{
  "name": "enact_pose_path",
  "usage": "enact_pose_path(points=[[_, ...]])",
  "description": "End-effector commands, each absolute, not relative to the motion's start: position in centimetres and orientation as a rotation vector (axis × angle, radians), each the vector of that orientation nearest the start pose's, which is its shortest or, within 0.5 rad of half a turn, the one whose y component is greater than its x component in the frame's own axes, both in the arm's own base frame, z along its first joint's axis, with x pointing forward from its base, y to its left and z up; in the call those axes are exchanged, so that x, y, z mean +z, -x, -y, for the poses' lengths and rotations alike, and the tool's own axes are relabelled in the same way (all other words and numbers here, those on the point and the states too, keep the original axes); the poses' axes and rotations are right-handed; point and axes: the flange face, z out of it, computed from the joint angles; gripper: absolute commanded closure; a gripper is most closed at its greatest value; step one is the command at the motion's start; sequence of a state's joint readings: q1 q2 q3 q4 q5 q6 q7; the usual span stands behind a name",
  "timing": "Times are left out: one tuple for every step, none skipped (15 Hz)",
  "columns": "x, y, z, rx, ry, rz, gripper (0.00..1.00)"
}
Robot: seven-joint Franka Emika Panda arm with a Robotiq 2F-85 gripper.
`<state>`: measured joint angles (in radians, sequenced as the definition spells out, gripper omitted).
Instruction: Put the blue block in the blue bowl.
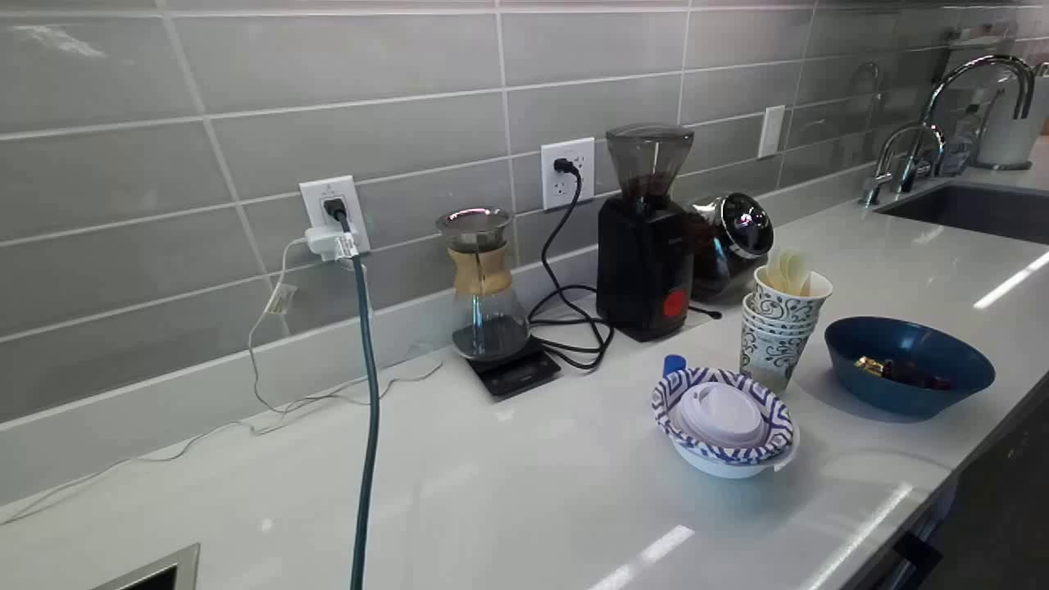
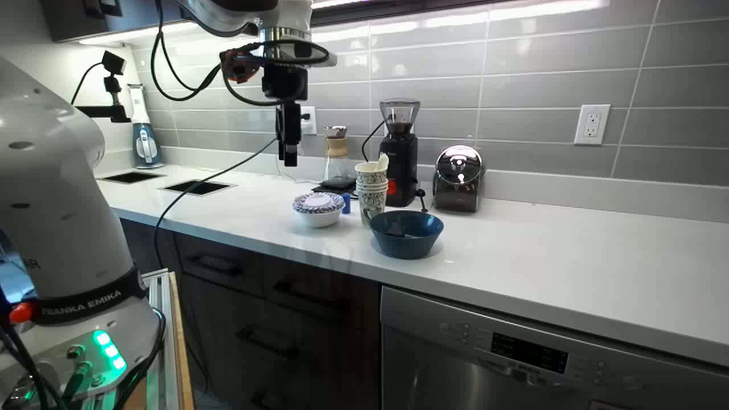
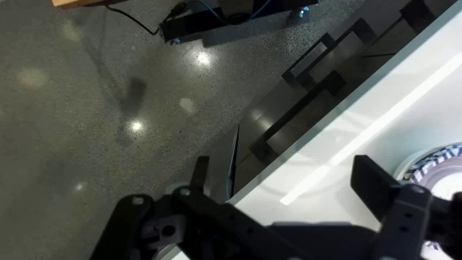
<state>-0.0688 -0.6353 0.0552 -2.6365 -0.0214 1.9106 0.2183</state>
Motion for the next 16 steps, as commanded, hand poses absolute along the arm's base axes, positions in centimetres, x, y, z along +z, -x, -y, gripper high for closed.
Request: enact_pose_path(points=[[43.7,-34.0,0.7,0.139,3.177,-0.377,0.00],[43.7,-34.0,0.7,0.139,3.177,-0.377,0.00],[43.7,-34.0,0.7,0.139,3.177,-0.377,0.00],[43.7,-34.0,0.7,0.139,3.177,-0.377,0.00],[43.7,-34.0,0.7,0.139,3.177,-0.377,0.00],[43.7,-34.0,0.7,0.139,3.177,-0.377,0.00],[44.2,-34.2,-0.6,0.129,3.164,-0.290,0.00],[44.3,-34.3,-1.7,0.129,3.171,-0.247,0.00],[44.5,-34.4,-3.2,0.122,3.172,-0.211,0.00],[44.8,-34.4,-4.7,0.116,3.169,-0.172,0.00],[45.0,-34.4,-6.4,0.139,3.174,-0.142,0.00],[45.3,-34.5,-8.0,0.146,3.173,-0.106,0.00],[45.6,-34.6,-9.6,0.135,3.184,-0.097,0.00],[45.9,-34.7,-11.3,0.131,3.198,-0.074,0.00],[46.2,-35.0,-12.9,0.123,3.206,-0.047,0.00],[46.4,-35.6,-14.4,0.124,3.215,-0.023,0.00]])
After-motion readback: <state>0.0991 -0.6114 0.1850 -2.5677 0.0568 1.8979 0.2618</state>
